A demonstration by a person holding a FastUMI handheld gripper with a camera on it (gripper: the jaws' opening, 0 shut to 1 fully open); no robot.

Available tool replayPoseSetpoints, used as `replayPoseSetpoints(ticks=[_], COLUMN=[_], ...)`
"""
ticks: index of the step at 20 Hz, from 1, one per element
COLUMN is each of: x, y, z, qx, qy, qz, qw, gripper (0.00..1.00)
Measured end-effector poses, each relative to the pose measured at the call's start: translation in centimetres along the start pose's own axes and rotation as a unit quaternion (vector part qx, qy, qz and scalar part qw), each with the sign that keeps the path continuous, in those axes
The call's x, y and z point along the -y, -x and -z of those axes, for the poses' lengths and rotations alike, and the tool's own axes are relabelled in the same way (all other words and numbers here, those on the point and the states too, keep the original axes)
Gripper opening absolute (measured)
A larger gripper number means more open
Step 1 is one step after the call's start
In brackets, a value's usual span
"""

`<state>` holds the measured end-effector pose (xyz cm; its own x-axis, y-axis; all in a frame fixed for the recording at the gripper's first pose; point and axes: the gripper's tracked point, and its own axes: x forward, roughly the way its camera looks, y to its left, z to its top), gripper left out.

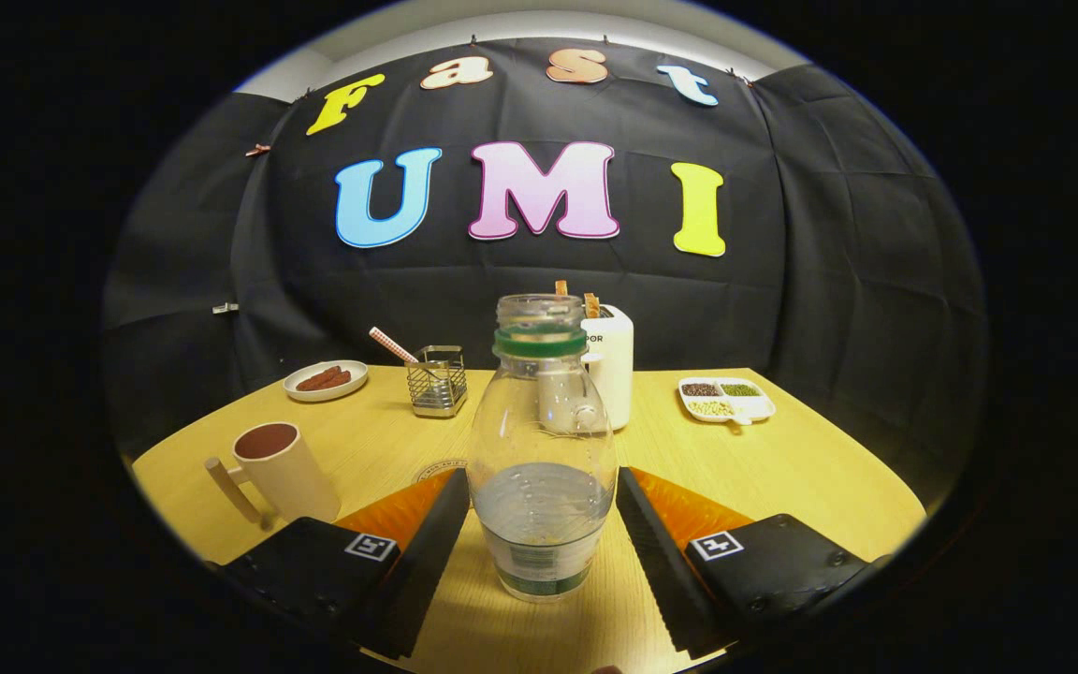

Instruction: Take the bottle from table, then pour the juice into the cup, finally place the bottle on the coaster

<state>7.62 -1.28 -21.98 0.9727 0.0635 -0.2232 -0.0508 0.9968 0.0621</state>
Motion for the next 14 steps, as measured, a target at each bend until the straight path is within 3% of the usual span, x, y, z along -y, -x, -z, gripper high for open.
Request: replayPoseSetpoints(ticks=[4, 9, 14], x=[-0.33, -0.49, -0.76], y=[-0.06, -0.27, -0.34], z=[0.40, 0.75, 0.55], qx=[0.003, 0.001, 0.004], qy=[0.012, 0.008, 0.025], qz=[-0.008, -0.013, -0.032], qw=[1.000, 1.000, 0.999], gripper=[0.97, 0.81, 0.77])
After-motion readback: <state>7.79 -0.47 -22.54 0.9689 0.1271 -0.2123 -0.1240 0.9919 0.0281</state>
